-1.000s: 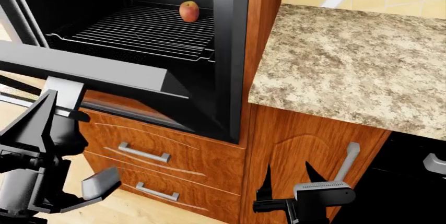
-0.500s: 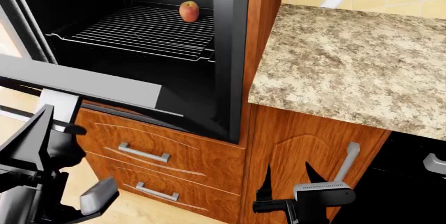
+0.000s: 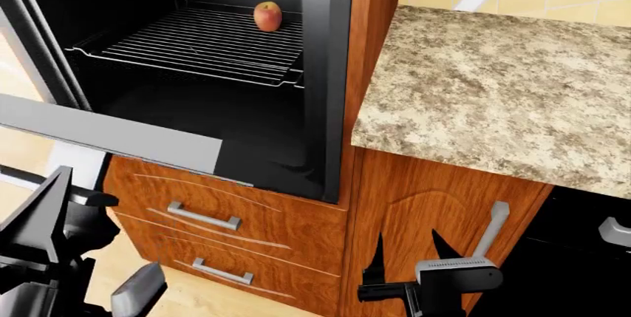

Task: Open the oven door

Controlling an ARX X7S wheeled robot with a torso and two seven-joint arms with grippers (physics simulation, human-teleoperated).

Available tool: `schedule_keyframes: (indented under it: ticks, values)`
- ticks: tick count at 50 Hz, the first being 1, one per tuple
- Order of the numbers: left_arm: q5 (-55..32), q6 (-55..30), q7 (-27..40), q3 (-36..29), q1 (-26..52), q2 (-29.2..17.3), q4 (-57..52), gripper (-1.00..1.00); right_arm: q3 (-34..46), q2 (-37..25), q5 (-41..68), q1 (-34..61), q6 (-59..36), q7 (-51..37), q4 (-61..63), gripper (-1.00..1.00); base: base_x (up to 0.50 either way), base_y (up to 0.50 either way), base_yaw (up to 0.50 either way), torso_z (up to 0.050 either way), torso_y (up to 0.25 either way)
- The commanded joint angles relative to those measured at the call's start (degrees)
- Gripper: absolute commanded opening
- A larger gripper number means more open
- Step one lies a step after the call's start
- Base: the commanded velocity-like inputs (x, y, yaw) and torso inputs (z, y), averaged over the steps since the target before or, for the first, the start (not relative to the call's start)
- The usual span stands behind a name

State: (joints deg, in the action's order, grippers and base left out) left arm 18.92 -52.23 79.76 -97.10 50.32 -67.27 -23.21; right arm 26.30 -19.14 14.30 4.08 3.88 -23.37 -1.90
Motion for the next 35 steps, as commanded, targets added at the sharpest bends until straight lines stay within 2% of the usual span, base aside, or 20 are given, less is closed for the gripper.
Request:
schedule_keyframes:
  ticks: [1, 20, 35]
  values:
    - [6.98, -0.76, 4.74, 0.50, -3.62, 2.53, -2.23, -1.00, 0.22, 0.04, 0.00, 0.14, 0.08, -0.09, -0.23, 1.00, 0.00, -0.01, -0.01, 0.000, 0.000]
    - [5.14, 1.47, 8.63, 3.28, -9.28, 3.61, 1.19, -1.00, 0.43, -0.10, -0.05, 0.23, 0.00, -0.45, -0.17, 1.00, 0.00, -0.01, -0.01, 0.000, 0.000]
    - [6.49, 2.89, 9.14, 7.12, -14.17, 4.07, 3.42, -1.00, 0.58, -0.29, -0.05, 0.16, -0.17, -0.79, 0.20, 1.00, 0.00, -0.01, -0.01, 0.000, 0.000]
